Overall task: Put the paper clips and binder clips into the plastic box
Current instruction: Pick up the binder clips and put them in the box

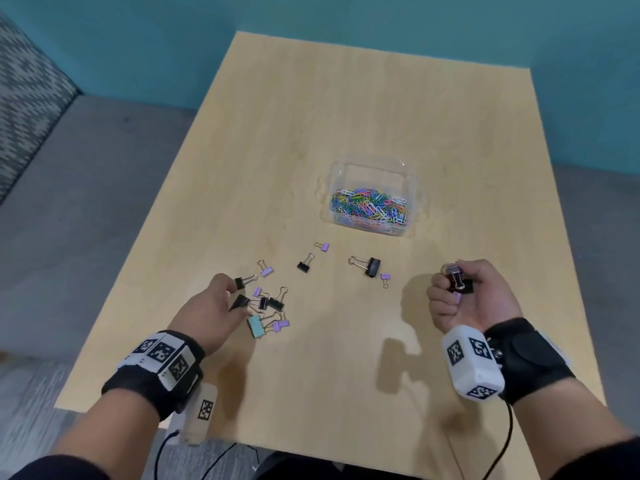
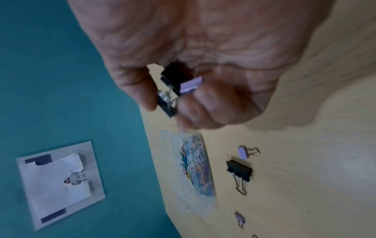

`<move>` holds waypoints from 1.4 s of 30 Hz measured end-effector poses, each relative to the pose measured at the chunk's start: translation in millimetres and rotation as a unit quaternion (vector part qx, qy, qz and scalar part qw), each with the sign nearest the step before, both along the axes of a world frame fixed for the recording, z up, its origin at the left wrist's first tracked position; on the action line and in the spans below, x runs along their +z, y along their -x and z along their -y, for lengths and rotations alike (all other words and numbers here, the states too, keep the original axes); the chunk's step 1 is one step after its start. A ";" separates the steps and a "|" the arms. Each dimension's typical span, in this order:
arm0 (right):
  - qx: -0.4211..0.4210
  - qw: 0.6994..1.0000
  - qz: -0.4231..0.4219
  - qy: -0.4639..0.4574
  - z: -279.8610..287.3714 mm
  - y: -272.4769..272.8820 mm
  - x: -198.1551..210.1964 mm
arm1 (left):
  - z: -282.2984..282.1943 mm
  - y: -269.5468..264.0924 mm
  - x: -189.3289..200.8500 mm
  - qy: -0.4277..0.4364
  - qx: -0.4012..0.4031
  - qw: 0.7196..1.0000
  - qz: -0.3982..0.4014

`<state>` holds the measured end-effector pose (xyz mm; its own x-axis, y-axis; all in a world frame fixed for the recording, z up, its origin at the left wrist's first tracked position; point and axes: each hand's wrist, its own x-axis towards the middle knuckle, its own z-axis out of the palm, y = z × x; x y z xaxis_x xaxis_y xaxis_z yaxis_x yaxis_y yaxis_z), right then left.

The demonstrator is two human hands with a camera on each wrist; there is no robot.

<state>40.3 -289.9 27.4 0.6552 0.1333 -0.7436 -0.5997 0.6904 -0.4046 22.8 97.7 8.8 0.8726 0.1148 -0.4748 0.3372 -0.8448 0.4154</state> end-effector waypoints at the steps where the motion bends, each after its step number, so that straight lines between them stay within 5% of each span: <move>1: -0.005 1.000 0.011 -0.008 -1.6 3.8 0.2 | -0.6 1.2 0.3 0.016 -0.011 1.000 -0.011; 7: 0.022 0.998 0.011 0.060 -13.8 -5.4 -2.1 | 0.7 0.7 4.9 -0.019 -0.093 0.995 -0.015; 11: 0.131 0.961 0.016 0.243 -23.1 -23.9 -10.2 | 2.4 1.8 7.5 -0.034 -0.090 0.995 -0.005; 14: 0.280 0.832 0.081 0.473 -41.1 -27.8 -11.8 | -0.7 6.0 4.6 0.103 0.073 0.992 -0.012; 17: 0.443 0.623 0.138 0.629 -56.0 -29.5 -10.0 | -0.9 14.1 8.4 0.376 0.264 0.887 -0.041; 19: 0.510 0.532 0.154 0.657 -61.9 -34.8 -12.3 | -0.4 22.1 15.9 0.494 0.297 0.815 -0.063; 22: 0.538 0.490 0.164 0.666 -65.6 -42.8 -18.5 | -1.0 29.1 26.2 0.603 0.265 0.747 -0.090; 24: 0.547 0.479 0.167 0.666 -66.8 -45.9 -19.4 | -1.3 30.4 29.3 0.628 0.244 0.733 -0.091; 28: 0.551 0.463 0.153 0.677 -71.4 -47.1 -16.8 | 0.3 29.7 31.0 0.643 0.242 0.721 -0.090; 32: 0.562 0.430 0.140 0.692 -77.0 -44.5 -11.3 | 6.9 27.7 25.3 0.585 0.270 0.761 -0.080; 34: 0.541 0.454 0.139 0.694 -73.3 -46.5 -10.9 | 11.0 28.6 22.7 0.563 0.275 0.776 -0.076; 35: 0.507 0.507 0.133 0.684 -69.3 -49.5 -10.9 | 13.0 28.6 22.7 0.552 0.269 0.786 -0.073; 38: 0.284 0.823 0.075 0.486 -54.0 -69.4 0.4 | 16.1 27.3 18.4 0.457 0.224 0.860 -0.041; 39: 0.203 0.890 0.051 0.404 -49.1 -79.4 7.5 | 17.0 27.4 15.2 0.404 0.197 0.893 -0.017; 40: 0.149 0.928 0.034 0.340 -45.9 -91.2 14.9 | 17.5 27.8 12.0 0.340 0.153 0.928 0.017; 42: 0.127 0.944 0.030 0.302 -46.7 -118.3 31.4 | 18.8 27.2 9.6 0.202 0.008 0.976 0.086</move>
<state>158.6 -243.3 58.8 0.7021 -0.1455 -0.6970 -0.6786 0.1596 -0.7169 -4.4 78.9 18.3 0.9429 -0.0374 -0.3310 0.2447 -0.5962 0.7646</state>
